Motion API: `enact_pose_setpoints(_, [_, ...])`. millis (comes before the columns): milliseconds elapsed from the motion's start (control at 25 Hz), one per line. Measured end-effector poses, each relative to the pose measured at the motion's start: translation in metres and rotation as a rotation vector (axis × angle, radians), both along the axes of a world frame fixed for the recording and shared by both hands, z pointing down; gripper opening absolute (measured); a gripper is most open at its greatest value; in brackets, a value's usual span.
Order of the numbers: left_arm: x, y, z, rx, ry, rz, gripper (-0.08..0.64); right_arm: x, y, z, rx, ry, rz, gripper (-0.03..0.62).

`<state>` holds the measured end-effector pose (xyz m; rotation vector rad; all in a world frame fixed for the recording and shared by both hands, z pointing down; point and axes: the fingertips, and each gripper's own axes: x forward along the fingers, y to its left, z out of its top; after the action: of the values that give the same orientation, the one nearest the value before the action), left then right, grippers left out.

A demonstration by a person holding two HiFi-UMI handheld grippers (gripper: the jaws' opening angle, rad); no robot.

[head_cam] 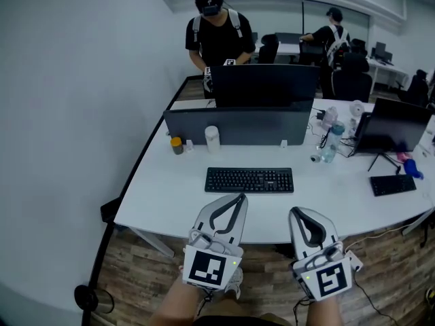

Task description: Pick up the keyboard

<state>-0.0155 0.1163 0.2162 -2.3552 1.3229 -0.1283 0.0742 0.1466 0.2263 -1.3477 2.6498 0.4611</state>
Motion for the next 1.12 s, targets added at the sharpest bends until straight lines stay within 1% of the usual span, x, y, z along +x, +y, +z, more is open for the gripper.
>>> enact_pose_setpoints(200, [-0.012,-0.06,-0.004,0.008,0.011,0.003,0.008,-0.006,-0.055,-0.004,-0.004,-0.003,0.029,0.031])
enact_pose_setpoints(400, [-0.017,-0.101,-0.003,-0.003,0.007,0.02,0.008,-0.003,-0.094,-0.002,-0.028,-0.001,0.075,0.031])
enact_pose_setpoints(520, [-0.02,-0.117,0.003,-0.024,0.001,0.027,0.008,-0.003,-0.11,0.001,-0.044,-0.009,0.094,0.031])
enact_pose_setpoints(680, [-0.024,-0.13,0.008,-0.036,-0.017,0.029,0.008,-0.007,-0.123,0.003,-0.054,0.011,0.104,0.031])
enact_pose_setpoints(840, [-0.029,-0.14,0.01,-0.044,-0.013,0.029,0.008,-0.012,-0.134,0.001,-0.049,-0.003,0.108,0.031])
enact_pose_setpoints(1000, [-0.036,-0.156,0.015,-0.064,0.0,0.036,0.008,-0.017,-0.149,0.006,-0.067,0.008,0.121,0.031])
enact_pose_setpoints(1120, [-0.041,-0.172,0.019,-0.065,-0.013,0.038,0.008,-0.019,-0.166,0.007,-0.06,0.003,0.141,0.031])
